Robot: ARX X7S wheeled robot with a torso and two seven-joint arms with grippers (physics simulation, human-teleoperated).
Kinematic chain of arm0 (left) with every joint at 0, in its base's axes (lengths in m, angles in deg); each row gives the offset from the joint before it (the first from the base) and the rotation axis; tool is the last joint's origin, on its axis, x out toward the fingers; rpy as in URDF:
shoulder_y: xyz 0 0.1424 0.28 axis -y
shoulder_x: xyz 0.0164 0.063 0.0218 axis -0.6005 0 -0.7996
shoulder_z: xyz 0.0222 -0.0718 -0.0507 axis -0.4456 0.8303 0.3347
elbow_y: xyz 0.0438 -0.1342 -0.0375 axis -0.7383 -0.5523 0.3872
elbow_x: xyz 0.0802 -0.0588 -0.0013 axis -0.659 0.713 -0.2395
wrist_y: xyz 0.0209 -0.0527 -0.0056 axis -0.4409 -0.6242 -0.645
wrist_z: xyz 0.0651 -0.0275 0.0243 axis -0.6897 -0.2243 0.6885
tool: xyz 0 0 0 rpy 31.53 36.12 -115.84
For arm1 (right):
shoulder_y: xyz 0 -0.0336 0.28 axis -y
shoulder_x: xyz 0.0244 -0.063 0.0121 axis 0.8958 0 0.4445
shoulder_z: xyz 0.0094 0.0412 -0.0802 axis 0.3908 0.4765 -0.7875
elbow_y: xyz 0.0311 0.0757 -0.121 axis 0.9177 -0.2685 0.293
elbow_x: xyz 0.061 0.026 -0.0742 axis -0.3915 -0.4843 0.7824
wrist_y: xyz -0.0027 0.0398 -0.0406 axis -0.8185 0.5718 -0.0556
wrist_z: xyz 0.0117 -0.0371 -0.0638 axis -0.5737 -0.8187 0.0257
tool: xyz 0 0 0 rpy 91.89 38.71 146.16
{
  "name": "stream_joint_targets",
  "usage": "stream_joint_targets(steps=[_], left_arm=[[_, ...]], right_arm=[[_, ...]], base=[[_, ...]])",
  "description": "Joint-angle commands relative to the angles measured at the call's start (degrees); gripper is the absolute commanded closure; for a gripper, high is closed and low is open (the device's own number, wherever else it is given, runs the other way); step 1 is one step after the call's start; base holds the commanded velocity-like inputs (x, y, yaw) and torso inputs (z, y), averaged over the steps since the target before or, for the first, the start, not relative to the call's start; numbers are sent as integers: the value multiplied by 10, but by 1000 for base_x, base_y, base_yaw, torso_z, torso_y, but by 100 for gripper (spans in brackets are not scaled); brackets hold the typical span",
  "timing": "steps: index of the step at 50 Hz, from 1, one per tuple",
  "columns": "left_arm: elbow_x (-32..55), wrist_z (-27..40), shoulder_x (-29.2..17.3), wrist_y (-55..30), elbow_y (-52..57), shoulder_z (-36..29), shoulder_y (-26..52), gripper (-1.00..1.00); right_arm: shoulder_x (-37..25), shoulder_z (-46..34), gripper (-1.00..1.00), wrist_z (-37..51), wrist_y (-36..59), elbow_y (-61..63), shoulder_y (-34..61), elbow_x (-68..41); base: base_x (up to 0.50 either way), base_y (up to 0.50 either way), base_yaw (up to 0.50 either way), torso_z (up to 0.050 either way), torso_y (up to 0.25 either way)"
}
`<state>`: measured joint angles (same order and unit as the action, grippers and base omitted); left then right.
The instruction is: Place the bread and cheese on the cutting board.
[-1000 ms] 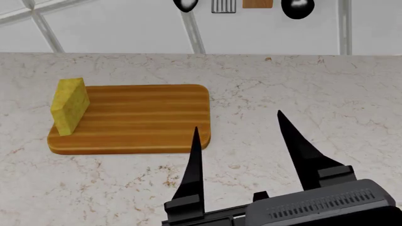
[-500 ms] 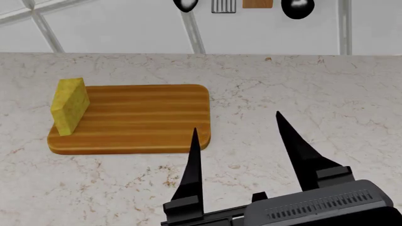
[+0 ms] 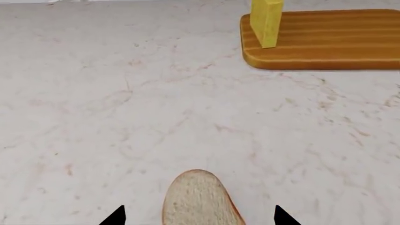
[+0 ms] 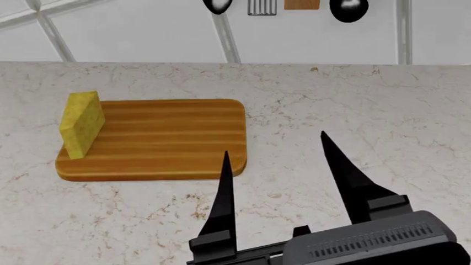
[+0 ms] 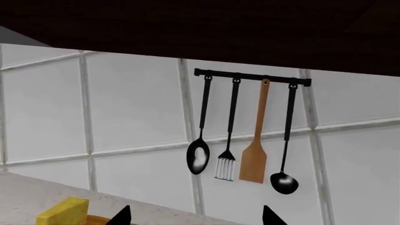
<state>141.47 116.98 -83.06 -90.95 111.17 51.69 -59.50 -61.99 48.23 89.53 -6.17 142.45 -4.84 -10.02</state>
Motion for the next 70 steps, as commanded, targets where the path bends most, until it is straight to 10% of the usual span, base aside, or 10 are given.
stream_joint_targets(steps=[1,68,69,70], left_arm=[[-101,-42,2,40,-16,-69,-13,-100],[-317,-115,4,224,-174,-266,-98,-100],[-321,-118,4,228,-179,-271,-100,100],[-325,-117,5,232,-180,-273,-102,100]], right_arm=[[0,-5,-100,1,-1,-2,2,1],[-10,-10,-100,12,-8,0,6,-7],[-10,-10,-100,12,-8,-1,6,-8],[-10,-10,-100,12,-8,-1,6,-8]], base=[[0,0,0,0,0],[1,0,-1,0,0],[0,0,-4,0,0],[0,0,0,0,0]])
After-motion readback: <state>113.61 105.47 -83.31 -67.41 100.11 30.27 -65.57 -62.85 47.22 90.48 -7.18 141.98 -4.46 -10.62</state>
